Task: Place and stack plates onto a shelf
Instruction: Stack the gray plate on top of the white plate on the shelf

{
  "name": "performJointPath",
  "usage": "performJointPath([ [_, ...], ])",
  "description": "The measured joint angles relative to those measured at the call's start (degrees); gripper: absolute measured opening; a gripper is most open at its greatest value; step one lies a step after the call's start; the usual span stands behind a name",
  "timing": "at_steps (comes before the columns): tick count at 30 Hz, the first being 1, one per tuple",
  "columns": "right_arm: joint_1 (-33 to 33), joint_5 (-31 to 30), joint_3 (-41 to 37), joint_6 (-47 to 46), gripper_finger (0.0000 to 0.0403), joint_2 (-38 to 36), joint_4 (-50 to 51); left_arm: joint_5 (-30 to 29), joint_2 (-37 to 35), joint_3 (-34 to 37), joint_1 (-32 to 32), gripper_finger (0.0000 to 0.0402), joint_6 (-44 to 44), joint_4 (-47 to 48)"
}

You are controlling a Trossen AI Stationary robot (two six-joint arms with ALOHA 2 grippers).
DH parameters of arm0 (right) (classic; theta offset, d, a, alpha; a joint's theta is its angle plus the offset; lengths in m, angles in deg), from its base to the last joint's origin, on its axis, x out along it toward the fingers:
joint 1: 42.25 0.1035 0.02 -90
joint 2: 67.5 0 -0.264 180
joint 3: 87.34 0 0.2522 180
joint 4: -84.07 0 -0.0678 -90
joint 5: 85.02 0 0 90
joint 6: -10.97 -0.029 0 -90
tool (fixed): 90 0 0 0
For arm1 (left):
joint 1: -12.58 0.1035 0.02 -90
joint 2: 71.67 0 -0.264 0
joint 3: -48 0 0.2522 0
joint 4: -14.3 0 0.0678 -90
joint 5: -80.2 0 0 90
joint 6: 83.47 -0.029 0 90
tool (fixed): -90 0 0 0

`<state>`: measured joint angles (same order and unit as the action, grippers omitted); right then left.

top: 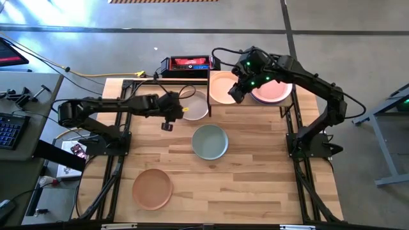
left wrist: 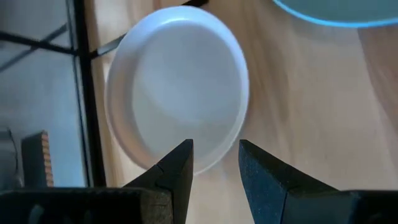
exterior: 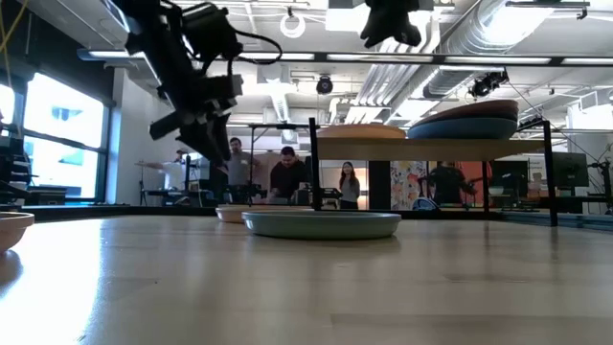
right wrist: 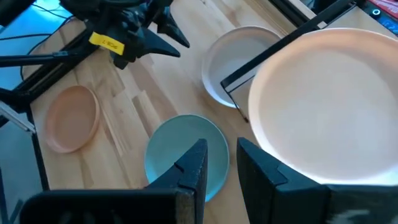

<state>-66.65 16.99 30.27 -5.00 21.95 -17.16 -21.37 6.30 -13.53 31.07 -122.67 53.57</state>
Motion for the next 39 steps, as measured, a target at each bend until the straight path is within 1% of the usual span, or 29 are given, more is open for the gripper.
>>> performJointPath([
  [5,-1.0,0.0,0.0,0.0,0.0067,0.0,0.0,3.5,1.0,2.6,1.1,0.0115,-2.9,-4.2],
  [9,-1.6,0.0,0.0,0.0,0.0067,0.0,0.0,3.7,4.3,3.0,1.8,0.0115,-3.6,-5.5],
  [14,-1.9,-0.1,0.0,-0.5,0.0067,0.0,-0.1,2.3,9.2,3.0,1.8,0.0115,-4.5,-9.5],
  [19,-1.9,0.0,-0.1,-0.6,0.0067,0.0,-0.1,2.0,12.7,3.0,1.8,0.0115,-4.6,-9.8],
  [22,-1.9,0.0,-0.1,-0.7,0.0067,0.0,-0.1,1.9,14.3,3.0,1.8,0.0115,-4.7,-9.9],
  [28,-1.9,0.0,-0.1,-1.8,0.0067,0.0,-0.1,-0.7,17.6,2.9,2.2,0.0115,-5.0,-12.2],
  [34,-1.8,0.0,-0.1,-2.0,0.0067,0.0,-0.1,-1.1,18.7,2.7,2.3,0.0114,-4.6,-12.3],
  [36,-1.8,0.0,-0.1,-2.0,0.0067,0.0,-0.1,-1.0,18.3,2.7,2.4,0.0108,-4.6,-12.2],
  [39,-1.8,0.0,-0.1,-2.0,0.0067,0.0,-0.1,-0.4,18.2,2.8,2.4,0.0081,-4.6,-12.0],
])
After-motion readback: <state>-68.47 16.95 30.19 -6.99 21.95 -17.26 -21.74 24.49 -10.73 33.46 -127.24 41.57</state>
